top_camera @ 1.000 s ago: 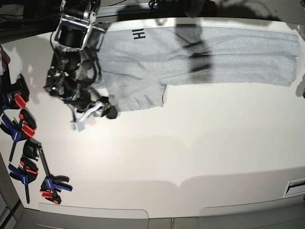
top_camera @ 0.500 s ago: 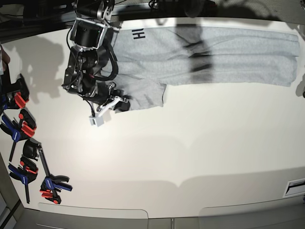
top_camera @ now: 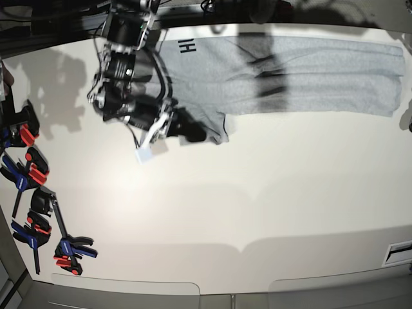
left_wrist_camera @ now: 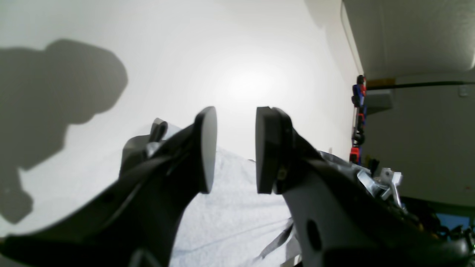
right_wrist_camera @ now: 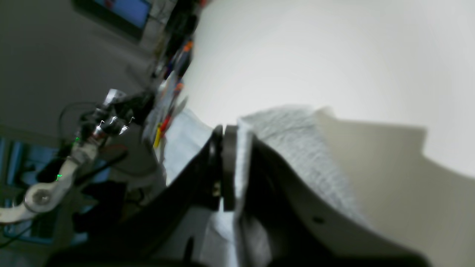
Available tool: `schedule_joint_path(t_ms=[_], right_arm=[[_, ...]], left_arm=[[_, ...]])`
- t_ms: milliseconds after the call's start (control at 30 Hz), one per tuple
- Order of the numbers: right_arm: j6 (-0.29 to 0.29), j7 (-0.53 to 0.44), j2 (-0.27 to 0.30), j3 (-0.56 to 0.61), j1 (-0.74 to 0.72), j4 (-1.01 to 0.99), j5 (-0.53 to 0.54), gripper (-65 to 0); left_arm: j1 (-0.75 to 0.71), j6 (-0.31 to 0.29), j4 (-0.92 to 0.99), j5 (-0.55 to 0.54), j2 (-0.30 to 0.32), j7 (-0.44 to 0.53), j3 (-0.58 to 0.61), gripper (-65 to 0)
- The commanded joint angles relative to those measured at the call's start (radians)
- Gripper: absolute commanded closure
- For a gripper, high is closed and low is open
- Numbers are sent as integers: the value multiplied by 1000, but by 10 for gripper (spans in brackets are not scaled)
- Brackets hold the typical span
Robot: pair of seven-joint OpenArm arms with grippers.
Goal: Fold the T-shirt properly
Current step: 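Grasp the sleeve end with the right gripper and fold it inward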
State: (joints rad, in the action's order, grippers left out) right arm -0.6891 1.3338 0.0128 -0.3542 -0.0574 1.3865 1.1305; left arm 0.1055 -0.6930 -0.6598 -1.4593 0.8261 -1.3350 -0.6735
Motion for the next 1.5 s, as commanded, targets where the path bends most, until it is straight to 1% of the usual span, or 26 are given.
schedule_joint_path(t_ms=[0, 100, 200, 333, 433, 600, 700, 733, 800, 833, 867, 967, 1067, 1167, 1267, 1367, 1467], right_arm=[[-9, -4, -11, 2, 13, 59, 52, 0], [-9, 5, -38, 2, 109, 179, 82, 0], [-9, 6, -40, 3, 196, 257, 81, 0], [-9, 6, -40, 3, 276, 276, 80, 0], [-9, -1, -40, 3, 309, 276, 81, 0], [-9, -10, -40, 5, 312, 276, 81, 0], [-9, -11, -40, 25, 312, 276, 81, 0], [-9, -13, -40, 39, 312, 276, 81, -25], [-9, -33, -40, 74, 312, 276, 81, -150], [-9, -47, -40, 94, 311, 276, 81, -186], [-9, -60, -40, 114, 308, 276, 81, -196], [-9, -89, -41, 165, 288, 276, 81, -196], [-9, -88, -40, 185, 250, 276, 80, -196], [-9, -87, -40, 183, 216, 276, 76, -196], [-9, -84, -40, 183, 196, 276, 77, -196], [-9, -85, -40, 183, 190, 276, 64, -196], [-9, -96, -40, 183, 190, 276, 24, -196]], left_arm=[[11, -5, -15, -24, 33, 4, -7, -166], [11, -5, -15, -24, 33, 4, -7, -166], [10, -5, -15, -24, 33, 4, -7, -166], [11, -5, -15, -24, 33, 5, -7, -166], [11, -5, -15, -24, 33, 5, -7, -166], [11, -5, -15, -24, 33, 12, -7, -166], [11, -5, -15, -24, 33, 19, -7, -166], [11, -5, -15, -24, 33, 19, -7, -166], [11, -5, -15, -24, 33, 20, -7, -166], [11, -5, -15, -24, 33, 21, -7, -166], [11, -5, -15, -24, 33, 21, -7, -166], [8, -5, -15, -24, 34, 19, -7, -166], [-7, -5, -15, -24, 34, 19, -7, -172], [-57, -5, -15, -24, 34, 22, -7, -189], [-126, -5, -15, -24, 32, 31, -19, -192], [-194, -5, -15, -24, 22, 51, -72, -192], [-252, -5, -15, -24, 2, 53, -166, -198]])
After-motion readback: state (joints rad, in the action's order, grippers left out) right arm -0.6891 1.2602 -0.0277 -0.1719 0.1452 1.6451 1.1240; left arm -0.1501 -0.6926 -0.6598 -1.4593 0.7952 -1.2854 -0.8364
